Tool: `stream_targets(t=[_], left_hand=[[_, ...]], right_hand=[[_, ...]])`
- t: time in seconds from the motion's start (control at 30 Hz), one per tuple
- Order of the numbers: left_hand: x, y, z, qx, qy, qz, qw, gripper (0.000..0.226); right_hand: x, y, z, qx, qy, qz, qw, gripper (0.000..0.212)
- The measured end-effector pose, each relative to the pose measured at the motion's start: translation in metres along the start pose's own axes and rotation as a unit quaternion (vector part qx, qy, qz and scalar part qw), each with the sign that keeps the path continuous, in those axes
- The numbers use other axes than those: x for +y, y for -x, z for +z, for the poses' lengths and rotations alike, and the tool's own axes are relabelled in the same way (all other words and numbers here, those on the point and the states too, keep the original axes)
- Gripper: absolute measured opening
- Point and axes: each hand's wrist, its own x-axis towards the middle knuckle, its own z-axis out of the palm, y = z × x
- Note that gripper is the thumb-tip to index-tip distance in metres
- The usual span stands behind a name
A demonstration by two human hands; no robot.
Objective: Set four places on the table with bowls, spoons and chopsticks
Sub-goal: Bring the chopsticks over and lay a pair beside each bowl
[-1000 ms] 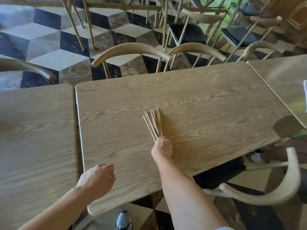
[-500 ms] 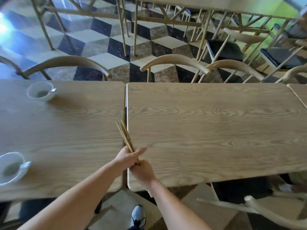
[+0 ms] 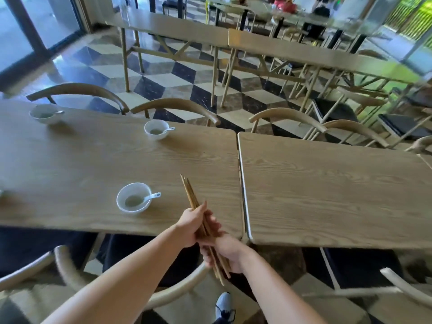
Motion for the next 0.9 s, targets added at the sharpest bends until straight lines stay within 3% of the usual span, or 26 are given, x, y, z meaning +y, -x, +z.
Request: stream_targets(t=[0.17, 0.43, 0.67, 0.9], left_hand=[[0.011, 0.042, -0.077, -0.044, 0.061, -0.008, 0.997, 0.044], [0.018, 0.077, -0.158, -0.008, 0.071, 0.013, 0.997, 0.041], [0.033, 0.081, -0.202, -0.068, 0.082, 0.011, 0.994, 0.028], [0.056, 0.059, -0.205, -0.046, 0.083, 0.044, 0.995, 0.025]], right_hand=[[0.013, 0.013, 0.077, -0.026, 0.019, -0.017, 0.999, 0.030], [0.011, -0.007, 0.148, 0.054, 0.170, -0.054, 0.983, 0.013], [0.003, -0.027, 0.165, 0.051, 0.121, -0.016, 0.991, 0.017], [-0.016, -0.050, 0.147, -0.023, 0.097, 0.014, 0.995, 0.029]])
